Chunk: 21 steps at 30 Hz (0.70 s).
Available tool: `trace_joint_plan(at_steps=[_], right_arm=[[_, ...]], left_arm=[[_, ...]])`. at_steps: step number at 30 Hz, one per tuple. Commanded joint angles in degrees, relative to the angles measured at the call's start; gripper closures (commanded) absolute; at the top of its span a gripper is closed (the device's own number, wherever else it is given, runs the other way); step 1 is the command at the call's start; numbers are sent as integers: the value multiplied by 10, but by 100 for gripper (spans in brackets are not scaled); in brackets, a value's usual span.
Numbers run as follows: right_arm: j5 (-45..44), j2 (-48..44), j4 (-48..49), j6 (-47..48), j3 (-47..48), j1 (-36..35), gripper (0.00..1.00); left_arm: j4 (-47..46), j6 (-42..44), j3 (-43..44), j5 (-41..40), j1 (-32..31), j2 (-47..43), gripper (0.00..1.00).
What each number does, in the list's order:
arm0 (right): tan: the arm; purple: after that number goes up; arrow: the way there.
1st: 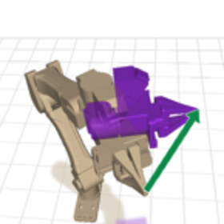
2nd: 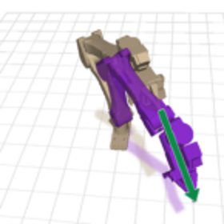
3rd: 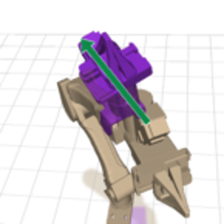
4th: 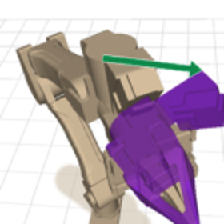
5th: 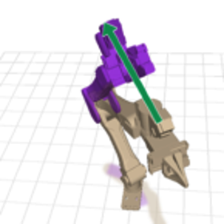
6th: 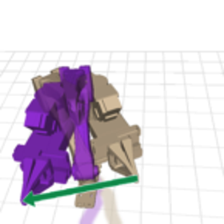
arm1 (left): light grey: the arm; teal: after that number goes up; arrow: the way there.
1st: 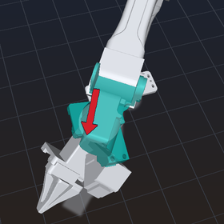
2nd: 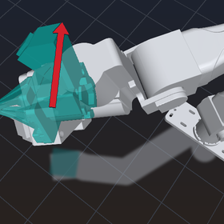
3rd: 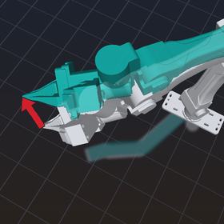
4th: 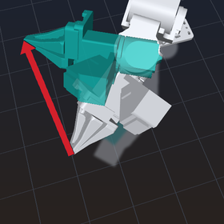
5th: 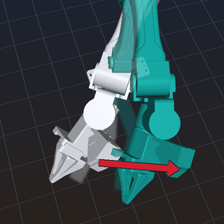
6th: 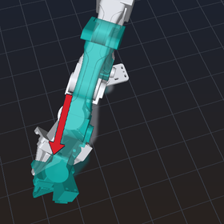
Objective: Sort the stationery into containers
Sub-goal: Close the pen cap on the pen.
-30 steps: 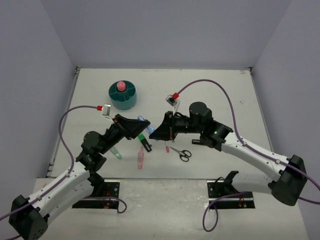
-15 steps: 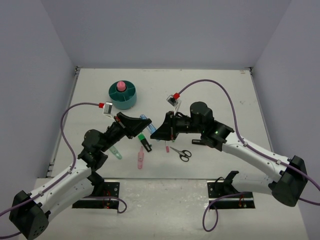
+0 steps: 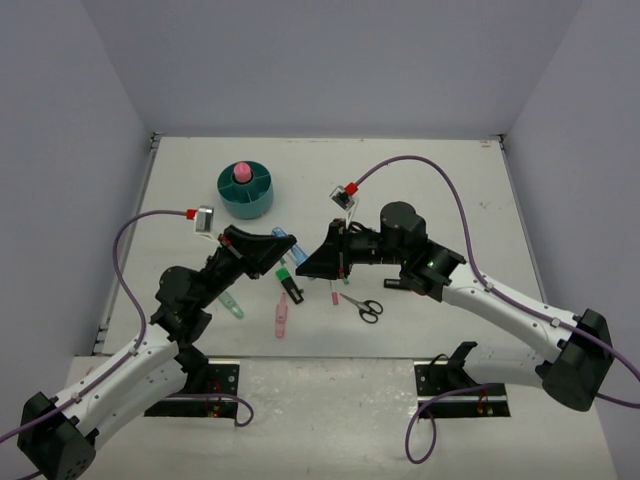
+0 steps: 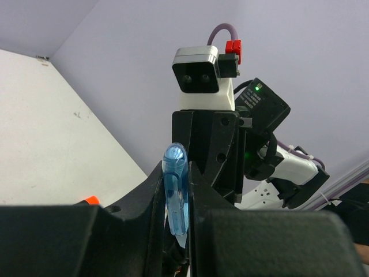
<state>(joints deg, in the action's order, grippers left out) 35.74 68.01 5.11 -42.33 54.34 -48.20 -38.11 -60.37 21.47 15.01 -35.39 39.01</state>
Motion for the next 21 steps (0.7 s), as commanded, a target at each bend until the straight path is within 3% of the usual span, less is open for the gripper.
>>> trace_joint_plan(at_steps=[1,9,16,18,21], right_arm=[[26,-23,83,-6,7,-4,100],[57,-21,102,5,10,-4,100],[67,-35,129,7,-6,-4,100],[51,-37,123,11,-2,-5,100],[36,-35,122,10,5,-4,100]], left_arm=[[46,35,4,-9,-1,7,100],[-32,9,-7,42,-1,48,100],[-25,17,-10,40,-1,39,94],[-34,14,-12,43,-1,40,99],[-47,11,-13,53,-1,46,100]])
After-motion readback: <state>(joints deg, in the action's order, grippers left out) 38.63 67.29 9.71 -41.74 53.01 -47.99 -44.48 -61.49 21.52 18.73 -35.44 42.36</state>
